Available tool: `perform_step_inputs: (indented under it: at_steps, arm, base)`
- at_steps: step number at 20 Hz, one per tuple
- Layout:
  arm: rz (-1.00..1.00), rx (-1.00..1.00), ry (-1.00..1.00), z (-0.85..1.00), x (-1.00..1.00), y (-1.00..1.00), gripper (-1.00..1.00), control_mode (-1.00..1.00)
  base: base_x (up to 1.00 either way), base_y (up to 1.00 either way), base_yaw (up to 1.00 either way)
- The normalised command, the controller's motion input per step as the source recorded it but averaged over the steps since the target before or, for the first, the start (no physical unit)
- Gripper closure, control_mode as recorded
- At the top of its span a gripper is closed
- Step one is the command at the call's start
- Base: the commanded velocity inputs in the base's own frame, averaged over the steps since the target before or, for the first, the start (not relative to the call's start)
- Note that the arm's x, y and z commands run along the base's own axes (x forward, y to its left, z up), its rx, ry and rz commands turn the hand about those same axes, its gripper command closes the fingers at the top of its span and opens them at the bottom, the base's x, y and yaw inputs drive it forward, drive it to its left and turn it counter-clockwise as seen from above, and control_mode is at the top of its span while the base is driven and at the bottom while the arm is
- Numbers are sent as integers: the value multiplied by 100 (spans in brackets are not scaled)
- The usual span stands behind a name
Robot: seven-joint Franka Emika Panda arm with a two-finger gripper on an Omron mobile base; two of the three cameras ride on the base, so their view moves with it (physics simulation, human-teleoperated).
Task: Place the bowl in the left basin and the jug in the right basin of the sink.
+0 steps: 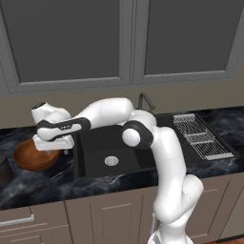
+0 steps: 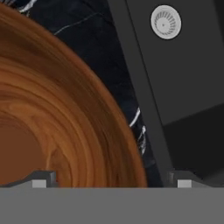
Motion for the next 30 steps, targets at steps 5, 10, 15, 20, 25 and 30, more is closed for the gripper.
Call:
perform_step_inputs:
  at_steps: [5,10,15,20,25,30]
  arm:
    - [0,2,-13,-23,0,4,100,-100]
    - [0,0,-1,-2,0,1,100,-100]
    - [0,1,-1,3,-4,-6,100,-100]
    - [-8,4,-1,34,-5,-65,100,-100]
    - [-13,7,-4,51,-16,-63,100,-100]
    - [-13,8,-4,29,-24,-66,100,-100]
  base:
    - [0,0,0]
    - [0,0,0]
    - [0,0,0]
    - [0,0,0]
    - [0,0,0]
    - [0,0,0]
